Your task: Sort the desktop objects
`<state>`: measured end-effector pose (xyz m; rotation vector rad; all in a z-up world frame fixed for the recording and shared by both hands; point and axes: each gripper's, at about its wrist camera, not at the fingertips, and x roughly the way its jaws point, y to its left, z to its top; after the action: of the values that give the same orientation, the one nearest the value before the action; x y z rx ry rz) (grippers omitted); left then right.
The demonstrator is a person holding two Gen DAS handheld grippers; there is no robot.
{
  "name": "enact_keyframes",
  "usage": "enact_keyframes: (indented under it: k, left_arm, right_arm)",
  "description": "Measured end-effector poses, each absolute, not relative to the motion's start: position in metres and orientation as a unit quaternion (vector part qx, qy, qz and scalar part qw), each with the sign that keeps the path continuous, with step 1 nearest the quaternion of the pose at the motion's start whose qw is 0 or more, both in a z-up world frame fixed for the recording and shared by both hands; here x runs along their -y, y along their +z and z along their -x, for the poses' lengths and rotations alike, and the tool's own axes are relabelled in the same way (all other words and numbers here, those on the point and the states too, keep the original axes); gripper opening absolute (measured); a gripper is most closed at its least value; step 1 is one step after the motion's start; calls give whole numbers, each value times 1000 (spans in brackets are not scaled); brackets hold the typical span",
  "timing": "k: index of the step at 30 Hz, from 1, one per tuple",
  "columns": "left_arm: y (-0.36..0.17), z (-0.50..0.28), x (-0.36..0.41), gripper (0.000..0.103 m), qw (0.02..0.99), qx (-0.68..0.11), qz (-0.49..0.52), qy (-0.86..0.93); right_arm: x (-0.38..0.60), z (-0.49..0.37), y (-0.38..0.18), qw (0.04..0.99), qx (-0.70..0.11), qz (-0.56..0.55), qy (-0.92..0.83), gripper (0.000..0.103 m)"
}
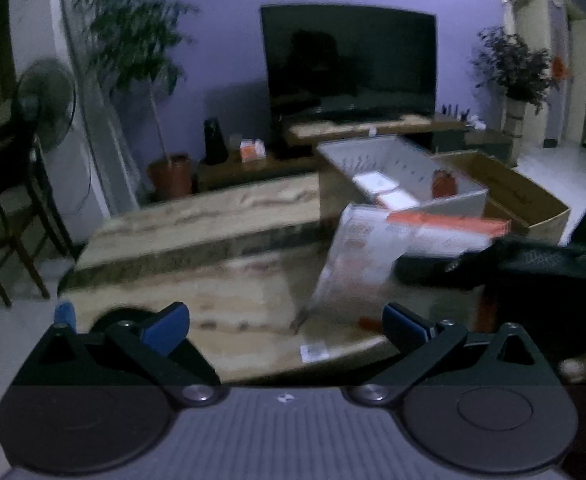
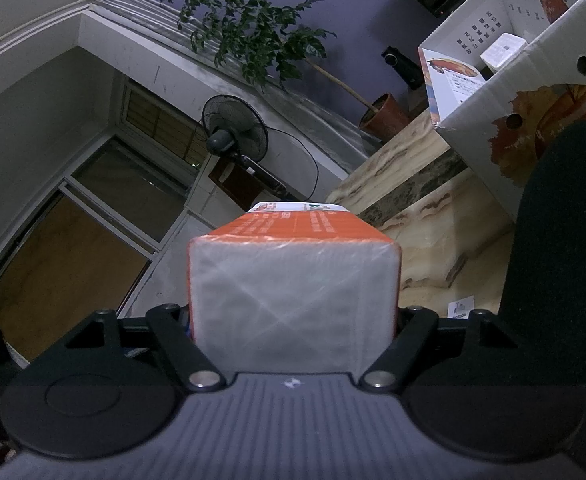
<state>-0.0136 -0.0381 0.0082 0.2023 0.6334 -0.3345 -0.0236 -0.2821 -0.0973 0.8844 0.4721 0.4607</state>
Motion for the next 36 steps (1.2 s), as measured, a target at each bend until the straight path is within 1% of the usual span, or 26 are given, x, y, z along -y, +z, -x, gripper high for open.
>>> enact_keyframes:
  k: [4, 7, 10, 17, 24, 36]
  left_arm:
    - [-21, -13, 21, 102, 914, -361, -61, -173]
    - [-33, -17, 11, 102, 920, -345, -59, -179]
    - [-40, -16, 11, 102, 924, -327, -87, -178]
    - [-58, -9, 26, 102, 915, -316, -143, -209]
    - [-69, -9, 32, 102, 911, -320, -149, -214]
    - [-71, -6, 37, 102, 907, -322, -163, -215]
  right_arm:
    - [282, 24, -97, 852, -224, -420, 219, 78]
    - [282, 24, -97, 852, -225, -420, 219, 78]
    - [282, 23, -97, 852, -225, -420, 219, 78]
    - [281, 23, -96, 853, -226, -417, 220, 78]
    - [281, 23, -96, 853, -226, -416, 221, 78]
    - [281, 23, -96, 852, -226, -417, 222, 78]
